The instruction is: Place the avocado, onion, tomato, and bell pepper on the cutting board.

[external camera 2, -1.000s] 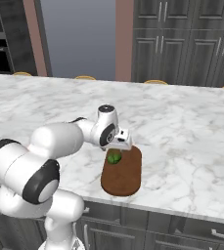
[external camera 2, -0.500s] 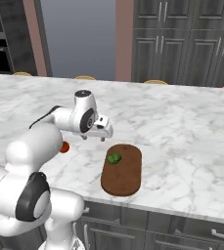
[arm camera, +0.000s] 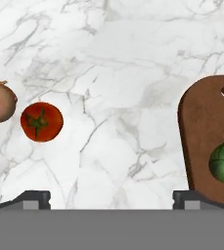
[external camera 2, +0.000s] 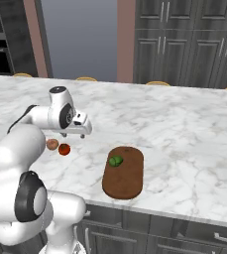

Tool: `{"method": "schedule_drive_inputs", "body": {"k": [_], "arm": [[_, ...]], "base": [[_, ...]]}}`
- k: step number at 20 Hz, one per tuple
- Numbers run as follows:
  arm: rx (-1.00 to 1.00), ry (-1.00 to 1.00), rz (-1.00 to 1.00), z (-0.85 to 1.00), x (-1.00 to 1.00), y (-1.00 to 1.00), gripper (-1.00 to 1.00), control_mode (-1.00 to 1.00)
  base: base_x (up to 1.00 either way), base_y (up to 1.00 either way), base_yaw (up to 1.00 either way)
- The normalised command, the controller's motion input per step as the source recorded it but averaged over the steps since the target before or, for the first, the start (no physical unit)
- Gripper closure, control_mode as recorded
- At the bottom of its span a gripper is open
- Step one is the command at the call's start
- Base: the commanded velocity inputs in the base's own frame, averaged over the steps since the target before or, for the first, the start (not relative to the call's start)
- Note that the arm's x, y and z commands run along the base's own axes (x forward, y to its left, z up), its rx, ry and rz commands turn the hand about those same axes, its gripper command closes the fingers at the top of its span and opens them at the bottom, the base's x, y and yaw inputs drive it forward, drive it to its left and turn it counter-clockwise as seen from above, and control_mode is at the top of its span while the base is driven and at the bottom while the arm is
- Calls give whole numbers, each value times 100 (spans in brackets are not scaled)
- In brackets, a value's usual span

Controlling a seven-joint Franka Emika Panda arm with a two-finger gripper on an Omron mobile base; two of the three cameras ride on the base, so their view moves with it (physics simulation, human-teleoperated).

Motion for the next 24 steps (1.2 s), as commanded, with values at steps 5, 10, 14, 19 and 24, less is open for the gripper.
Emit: {"method": "schedule_drive_inputs", "body": {"k": [5, 10, 14, 19, 24], "arm": [[0, 6, 4, 0, 4, 61, -100, -100], [1, 6, 6, 0, 13, 56, -100, -100], [0, 5, 5, 0, 27, 45, -100, -100], [0, 1, 5, -1, 33, 12, -100, -100], [0, 1, 3, -17, 20, 0, -100, -100]], "base": [[0, 0, 0], [0, 0, 0], [0, 0, 0], [0, 0, 0], [0, 0, 0]]}}
